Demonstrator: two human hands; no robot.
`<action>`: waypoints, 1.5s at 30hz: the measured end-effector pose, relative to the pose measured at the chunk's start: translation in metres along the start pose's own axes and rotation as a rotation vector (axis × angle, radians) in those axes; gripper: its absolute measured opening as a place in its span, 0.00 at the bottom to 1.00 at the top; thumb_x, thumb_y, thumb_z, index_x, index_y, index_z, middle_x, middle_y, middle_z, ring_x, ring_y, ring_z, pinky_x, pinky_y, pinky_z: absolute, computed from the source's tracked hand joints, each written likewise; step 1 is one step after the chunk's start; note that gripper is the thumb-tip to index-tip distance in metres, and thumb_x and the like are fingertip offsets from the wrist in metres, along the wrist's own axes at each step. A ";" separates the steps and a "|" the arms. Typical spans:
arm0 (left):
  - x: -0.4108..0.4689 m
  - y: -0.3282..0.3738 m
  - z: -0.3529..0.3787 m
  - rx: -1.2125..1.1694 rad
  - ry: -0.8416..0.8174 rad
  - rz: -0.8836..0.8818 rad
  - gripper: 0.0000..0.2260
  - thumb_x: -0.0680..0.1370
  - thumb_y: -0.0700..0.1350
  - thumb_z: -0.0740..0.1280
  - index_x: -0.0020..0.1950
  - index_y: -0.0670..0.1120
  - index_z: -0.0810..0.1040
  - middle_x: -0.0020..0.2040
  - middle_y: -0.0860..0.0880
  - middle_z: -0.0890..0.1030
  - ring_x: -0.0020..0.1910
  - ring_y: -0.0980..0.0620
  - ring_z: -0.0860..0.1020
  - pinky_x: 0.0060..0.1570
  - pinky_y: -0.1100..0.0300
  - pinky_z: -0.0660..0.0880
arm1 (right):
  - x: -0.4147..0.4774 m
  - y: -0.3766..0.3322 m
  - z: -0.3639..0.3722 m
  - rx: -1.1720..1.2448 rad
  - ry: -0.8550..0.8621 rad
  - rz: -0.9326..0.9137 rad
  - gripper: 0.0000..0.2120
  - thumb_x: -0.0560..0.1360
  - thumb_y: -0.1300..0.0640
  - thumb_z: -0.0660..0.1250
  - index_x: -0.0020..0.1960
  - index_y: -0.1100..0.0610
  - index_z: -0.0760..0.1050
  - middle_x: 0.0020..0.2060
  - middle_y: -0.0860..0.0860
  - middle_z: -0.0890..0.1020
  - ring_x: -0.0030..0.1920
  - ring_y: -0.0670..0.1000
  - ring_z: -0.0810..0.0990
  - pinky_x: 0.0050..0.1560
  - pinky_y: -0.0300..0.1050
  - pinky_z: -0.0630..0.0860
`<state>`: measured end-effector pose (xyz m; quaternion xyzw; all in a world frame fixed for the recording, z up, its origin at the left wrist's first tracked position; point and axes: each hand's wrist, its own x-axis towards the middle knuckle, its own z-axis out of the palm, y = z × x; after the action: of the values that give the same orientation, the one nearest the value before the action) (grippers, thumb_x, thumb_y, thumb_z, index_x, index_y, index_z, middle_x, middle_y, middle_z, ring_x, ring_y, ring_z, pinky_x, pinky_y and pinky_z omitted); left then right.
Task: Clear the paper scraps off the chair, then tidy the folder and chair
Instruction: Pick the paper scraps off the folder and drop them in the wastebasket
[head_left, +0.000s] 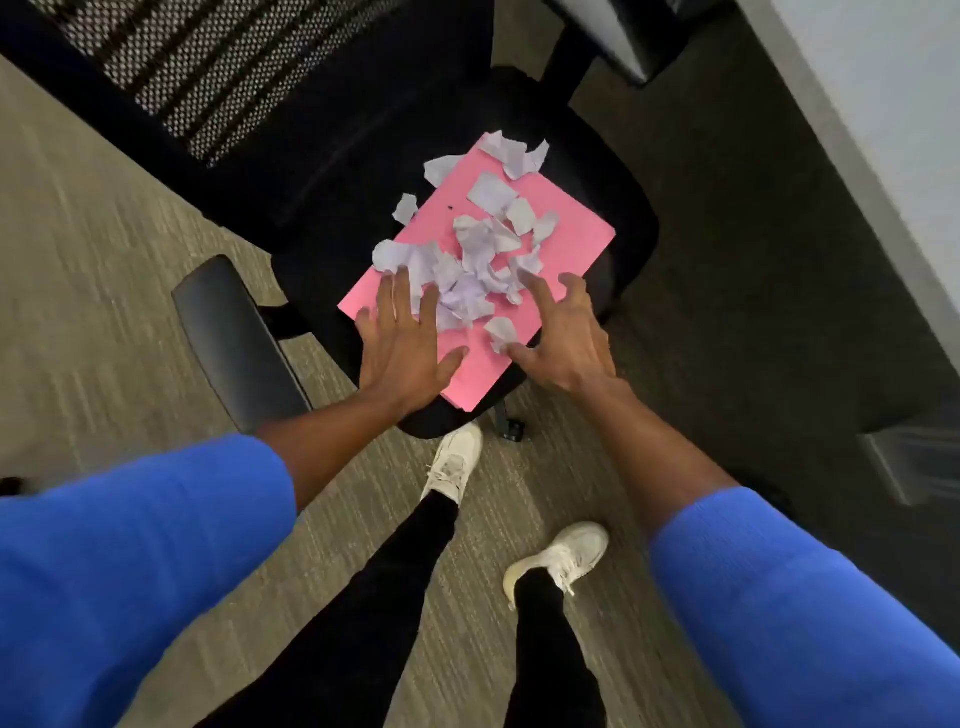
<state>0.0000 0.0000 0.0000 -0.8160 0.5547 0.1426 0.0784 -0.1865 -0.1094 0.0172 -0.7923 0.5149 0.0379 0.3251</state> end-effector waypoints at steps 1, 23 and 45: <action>0.002 -0.002 0.004 -0.007 -0.007 -0.017 0.43 0.79 0.70 0.64 0.85 0.47 0.57 0.86 0.37 0.50 0.85 0.34 0.53 0.71 0.32 0.65 | 0.005 -0.004 0.005 -0.029 -0.018 -0.048 0.45 0.73 0.40 0.77 0.81 0.40 0.55 0.79 0.58 0.57 0.75 0.63 0.69 0.63 0.64 0.81; 0.030 -0.009 0.046 -0.235 0.109 -0.028 0.28 0.81 0.46 0.73 0.80 0.51 0.68 0.79 0.39 0.62 0.74 0.39 0.66 0.65 0.43 0.78 | 0.068 -0.029 0.062 -0.185 0.015 -0.182 0.24 0.78 0.61 0.73 0.72 0.48 0.73 0.73 0.60 0.63 0.61 0.64 0.77 0.54 0.59 0.84; 0.017 -0.020 0.028 -0.550 0.259 -0.156 0.07 0.78 0.36 0.74 0.56 0.40 0.84 0.55 0.42 0.77 0.54 0.41 0.79 0.50 0.51 0.76 | 0.045 -0.026 0.031 0.129 0.236 -0.145 0.09 0.78 0.59 0.75 0.58 0.59 0.86 0.55 0.52 0.79 0.47 0.54 0.83 0.52 0.52 0.85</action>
<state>0.0201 0.0002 -0.0329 -0.8581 0.4363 0.1759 -0.2058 -0.1354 -0.1211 -0.0125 -0.8039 0.4923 -0.1124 0.3143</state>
